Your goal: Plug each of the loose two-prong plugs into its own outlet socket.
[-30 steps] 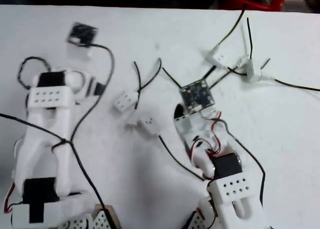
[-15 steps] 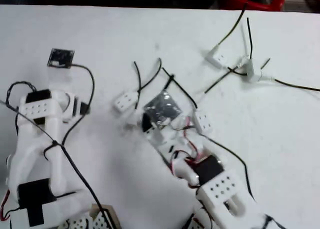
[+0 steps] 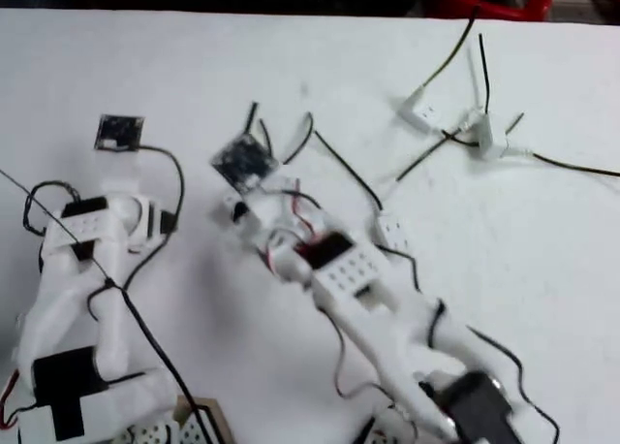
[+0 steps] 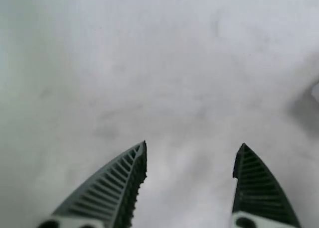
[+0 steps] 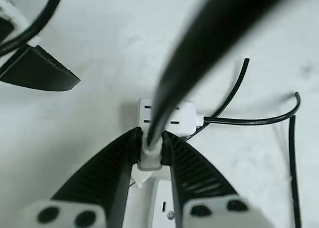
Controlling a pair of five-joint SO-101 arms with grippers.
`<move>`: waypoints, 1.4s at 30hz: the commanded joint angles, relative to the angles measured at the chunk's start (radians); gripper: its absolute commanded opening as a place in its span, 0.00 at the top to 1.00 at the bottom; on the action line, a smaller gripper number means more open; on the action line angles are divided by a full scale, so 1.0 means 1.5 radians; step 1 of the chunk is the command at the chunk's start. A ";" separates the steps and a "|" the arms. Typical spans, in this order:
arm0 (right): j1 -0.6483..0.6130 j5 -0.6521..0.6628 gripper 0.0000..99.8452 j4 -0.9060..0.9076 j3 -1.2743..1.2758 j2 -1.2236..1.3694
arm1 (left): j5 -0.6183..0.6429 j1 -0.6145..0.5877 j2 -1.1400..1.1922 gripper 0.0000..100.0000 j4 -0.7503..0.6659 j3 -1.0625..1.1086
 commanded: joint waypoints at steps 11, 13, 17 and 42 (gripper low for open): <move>-0.005 -0.001 0.98 -0.091 -0.130 0.174 | 0.010 -0.025 -0.030 0.72 -0.013 -0.002; -0.008 -0.001 0.98 -0.092 -0.131 0.185 | 0.010 -0.025 -0.030 0.72 -0.013 -0.002; -0.011 -0.001 0.98 -0.121 -0.133 0.211 | 0.010 -0.025 -0.030 0.72 -0.013 -0.001; -0.018 0.005 0.98 -0.210 -0.131 0.248 | 0.010 -0.025 -0.027 0.72 -0.013 0.000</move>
